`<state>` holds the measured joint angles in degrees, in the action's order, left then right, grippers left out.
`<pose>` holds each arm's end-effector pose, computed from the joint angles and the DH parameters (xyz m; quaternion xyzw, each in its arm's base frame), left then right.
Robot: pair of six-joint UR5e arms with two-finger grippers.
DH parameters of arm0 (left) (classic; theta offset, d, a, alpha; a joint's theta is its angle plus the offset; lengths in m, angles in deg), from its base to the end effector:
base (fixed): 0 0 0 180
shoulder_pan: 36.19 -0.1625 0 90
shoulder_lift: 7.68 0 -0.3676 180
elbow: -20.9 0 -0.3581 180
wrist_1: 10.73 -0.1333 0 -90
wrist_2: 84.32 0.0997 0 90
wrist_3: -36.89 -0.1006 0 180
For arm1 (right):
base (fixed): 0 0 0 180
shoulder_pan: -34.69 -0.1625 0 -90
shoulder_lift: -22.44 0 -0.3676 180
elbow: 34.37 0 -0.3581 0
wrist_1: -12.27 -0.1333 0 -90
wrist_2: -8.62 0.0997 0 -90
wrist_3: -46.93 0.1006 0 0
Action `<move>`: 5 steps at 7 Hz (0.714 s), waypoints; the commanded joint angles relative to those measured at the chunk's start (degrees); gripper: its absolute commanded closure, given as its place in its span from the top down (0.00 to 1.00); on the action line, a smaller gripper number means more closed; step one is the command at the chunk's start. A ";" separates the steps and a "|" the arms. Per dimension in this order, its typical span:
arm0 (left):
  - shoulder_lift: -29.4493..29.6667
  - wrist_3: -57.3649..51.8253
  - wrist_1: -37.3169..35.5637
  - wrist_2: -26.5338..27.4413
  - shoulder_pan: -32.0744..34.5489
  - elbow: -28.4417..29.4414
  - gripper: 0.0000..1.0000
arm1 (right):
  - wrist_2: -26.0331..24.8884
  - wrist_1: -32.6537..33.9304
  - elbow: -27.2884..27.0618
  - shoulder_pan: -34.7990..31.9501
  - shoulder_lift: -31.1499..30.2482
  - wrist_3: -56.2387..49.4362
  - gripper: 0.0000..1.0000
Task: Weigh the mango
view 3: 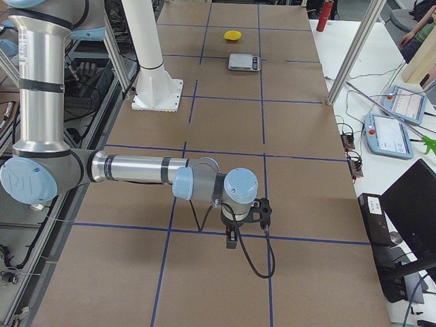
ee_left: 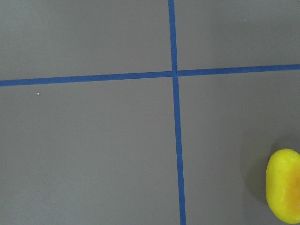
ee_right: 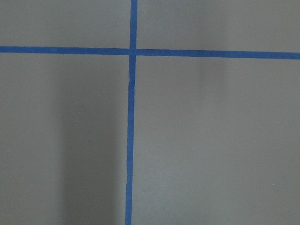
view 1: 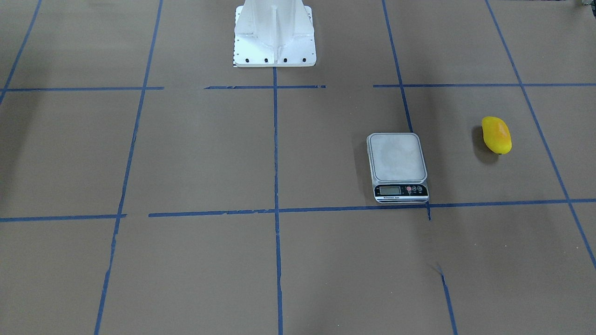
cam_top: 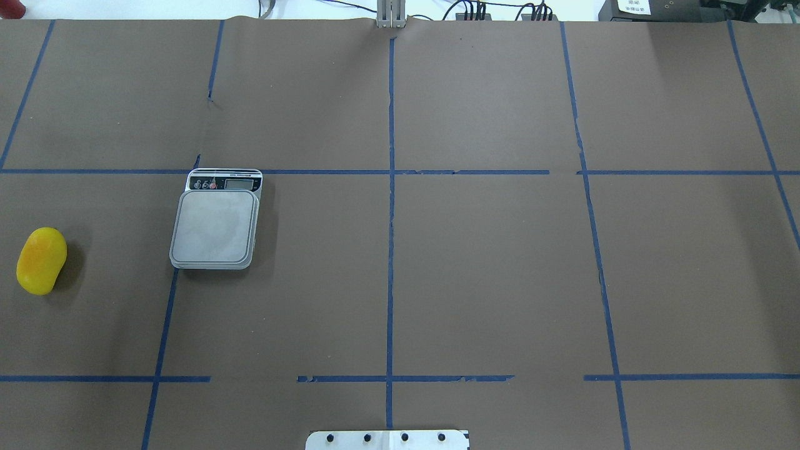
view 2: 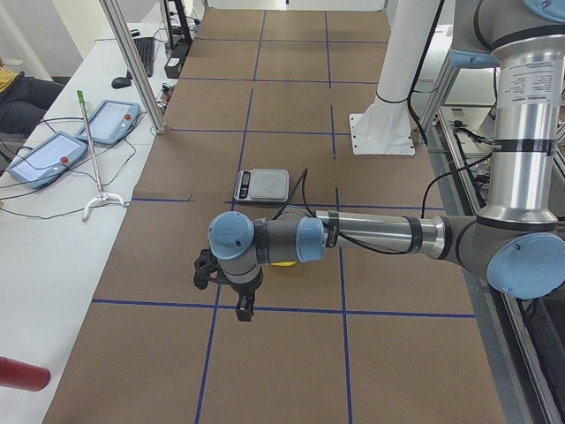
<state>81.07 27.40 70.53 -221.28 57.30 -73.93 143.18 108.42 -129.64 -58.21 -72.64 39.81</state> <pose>-0.0866 -0.4380 0.5850 0.0040 0.4001 0.0300 0.9160 0.0837 -0.4136 0.6091 -0.0149 -0.3814 -0.0143 0.9242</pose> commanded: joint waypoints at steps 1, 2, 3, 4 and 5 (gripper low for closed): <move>0.20 0.00 -0.23 0.03 0.21 0.34 1.00 | 0.00 0.00 0.00 0.00 -0.01 0.00 1.00; 0.11 0.08 0.03 0.12 0.21 -0.18 1.00 | 0.00 0.00 0.00 0.00 -0.01 0.00 1.00; -0.06 0.08 0.12 0.03 0.29 -0.27 1.00 | 0.00 0.00 0.00 0.00 -0.01 0.00 1.00; -0.24 0.00 0.30 0.03 0.47 -0.36 1.00 | 0.00 0.00 0.00 0.00 -0.01 0.00 1.00; -0.42 0.00 0.38 -0.06 0.47 -0.36 1.00 | 0.00 0.00 0.00 0.00 -0.01 0.00 1.00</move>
<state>80.83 27.42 70.80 -221.27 57.71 -74.24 143.18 108.42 -129.64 -58.21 -72.66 39.81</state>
